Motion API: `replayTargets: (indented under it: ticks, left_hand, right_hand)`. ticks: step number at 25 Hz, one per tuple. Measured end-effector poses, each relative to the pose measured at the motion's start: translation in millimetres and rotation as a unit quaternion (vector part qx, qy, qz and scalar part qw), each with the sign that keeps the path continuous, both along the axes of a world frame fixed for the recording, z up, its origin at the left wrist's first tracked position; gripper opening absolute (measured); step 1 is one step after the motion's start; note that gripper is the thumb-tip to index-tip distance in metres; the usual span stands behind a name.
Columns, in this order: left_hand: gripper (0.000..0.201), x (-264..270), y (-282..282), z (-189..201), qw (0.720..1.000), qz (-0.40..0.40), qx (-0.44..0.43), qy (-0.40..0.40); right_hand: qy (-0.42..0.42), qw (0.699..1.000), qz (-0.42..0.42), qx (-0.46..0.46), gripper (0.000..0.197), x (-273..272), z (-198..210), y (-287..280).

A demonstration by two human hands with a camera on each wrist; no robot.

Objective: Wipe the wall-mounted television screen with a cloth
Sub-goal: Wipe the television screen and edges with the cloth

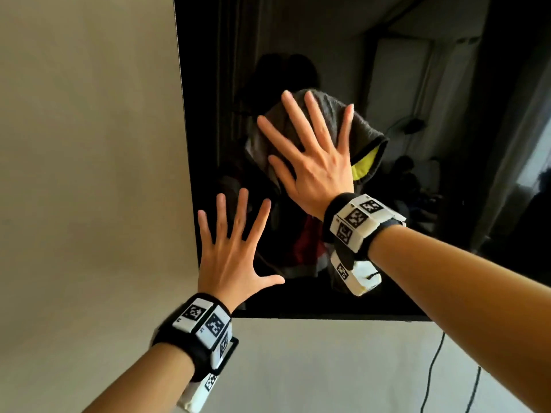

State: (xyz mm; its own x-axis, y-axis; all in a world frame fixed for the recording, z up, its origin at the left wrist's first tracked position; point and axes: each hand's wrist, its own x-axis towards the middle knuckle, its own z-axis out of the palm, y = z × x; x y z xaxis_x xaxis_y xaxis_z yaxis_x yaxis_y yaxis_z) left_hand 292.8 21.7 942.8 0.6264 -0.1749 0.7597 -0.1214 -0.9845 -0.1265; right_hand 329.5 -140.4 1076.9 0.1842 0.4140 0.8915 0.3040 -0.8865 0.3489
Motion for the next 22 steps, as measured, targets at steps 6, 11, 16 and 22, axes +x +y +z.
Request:
replayTargets:
  ticks: [6,11,16,22]
  left_hand:
    - [0.152,-3.3,-0.3,-0.5,1.000,0.013,0.003,-0.001]
    - [0.151,-11.8,-14.3,-11.5,0.999,0.030,-0.040,0.012]
    - [0.158,-20.0,-53.1,-33.6,0.986,0.028,-0.145,0.081]
    - [0.154,-7.9,-85.5,-36.1,0.959,0.002,-0.274,0.077]
  right_hand:
    - [0.002,0.996,-0.038,-0.075,0.050,-2.0,-34.2,-59.6]
    - [0.027,0.994,0.001,-0.104,0.052,-3.8,-63.4,-53.2]
    - [0.001,0.976,-0.017,-0.219,0.053,1.4,-63.2,-90.9]
    - [0.033,0.980,0.012,-0.195,0.054,-1.0,-79.8,-88.0]
